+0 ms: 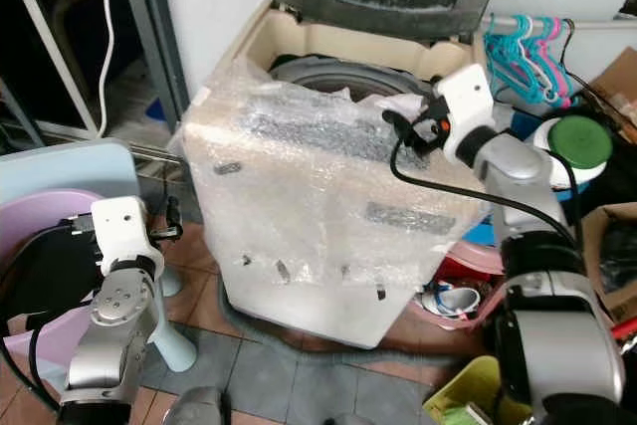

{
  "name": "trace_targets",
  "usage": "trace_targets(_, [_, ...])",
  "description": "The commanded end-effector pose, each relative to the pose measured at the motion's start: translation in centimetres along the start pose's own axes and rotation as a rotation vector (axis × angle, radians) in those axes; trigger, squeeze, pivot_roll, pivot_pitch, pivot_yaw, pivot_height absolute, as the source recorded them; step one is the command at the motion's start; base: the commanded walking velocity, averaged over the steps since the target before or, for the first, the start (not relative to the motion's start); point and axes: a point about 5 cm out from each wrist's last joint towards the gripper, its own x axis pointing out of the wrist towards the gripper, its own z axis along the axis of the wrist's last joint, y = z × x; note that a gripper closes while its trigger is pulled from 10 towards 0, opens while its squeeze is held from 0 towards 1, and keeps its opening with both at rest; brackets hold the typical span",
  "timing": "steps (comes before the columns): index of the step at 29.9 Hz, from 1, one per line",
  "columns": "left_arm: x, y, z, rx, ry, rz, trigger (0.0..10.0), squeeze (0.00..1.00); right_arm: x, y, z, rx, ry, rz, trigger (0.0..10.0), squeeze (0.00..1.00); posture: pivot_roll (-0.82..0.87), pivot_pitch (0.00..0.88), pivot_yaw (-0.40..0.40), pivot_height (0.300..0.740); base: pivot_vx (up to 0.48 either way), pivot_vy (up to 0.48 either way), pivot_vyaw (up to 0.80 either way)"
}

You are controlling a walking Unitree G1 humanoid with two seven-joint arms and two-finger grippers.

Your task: Clothes washing

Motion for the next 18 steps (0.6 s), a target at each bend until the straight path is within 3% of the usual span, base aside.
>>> trace_targets(1, [0.1,-0.2,0.3,0.004,-0.009,-0.003,10.0,0.00,0.1,-1.1,0.3,-0.011,0.006,-0.091,10.0,0.91,0.01,0.000,-0.047,0.740,0.000,0.000,0.00])
trace_targets(11, [0.1,-0.2,0.3,0.005,-0.006,-0.001,10.0,0.00,0.5,-2.6,0.2,-0.083,0.084,-0.310,10.0,0.91,0.01,0.000,-0.048,0.740,0.000,0.000,0.00])
trace_targets(12, [0.1,-0.2,0.3,0.005,-0.007,-0.002,10.0,0.00,0.5,-3.2,0.7,-0.093,0.068,-0.379,10.0,0.91,0.01,0.000,-0.049,0.740,0.000,0.000,0.00])
trace_targets(13, [0.1,-0.2,0.3,0.005,-0.007,-0.002,10.0,0.00,0.5,-3.2,0.7,-0.093,0.068,-0.379,10.0,0.91,0.01,0.000,-0.049,0.740,0.000,0.000,0.00])
trace_targets(15, [0.1,-0.2,0.3,0.006,-0.007,0.002,10.0,0.00,0.8,-3.2,2.4,-0.035,-0.058,-0.386,10.0,0.89,0.02,0.000,-0.050,0.740,0.000,0.000,0.00])
trace_targets(17, [0.0,-0.2,0.3,0.006,-0.007,0.004,10.0,0.00,0.8,-3.0,2.8,-0.034,-0.086,-0.374,10.0,0.89,0.02,0.000,-0.053,0.740,0.000,0.000,0.00])
trace_targets(18, [0.0,-0.1,0.2,0.006,-0.006,0.005,10.0,0.00,0.9,-2.6,2.9,-0.008,-0.115,-0.327,10.0,0.81,0.02,0.000,-0.054,0.740,0.000,0.000,0.00])
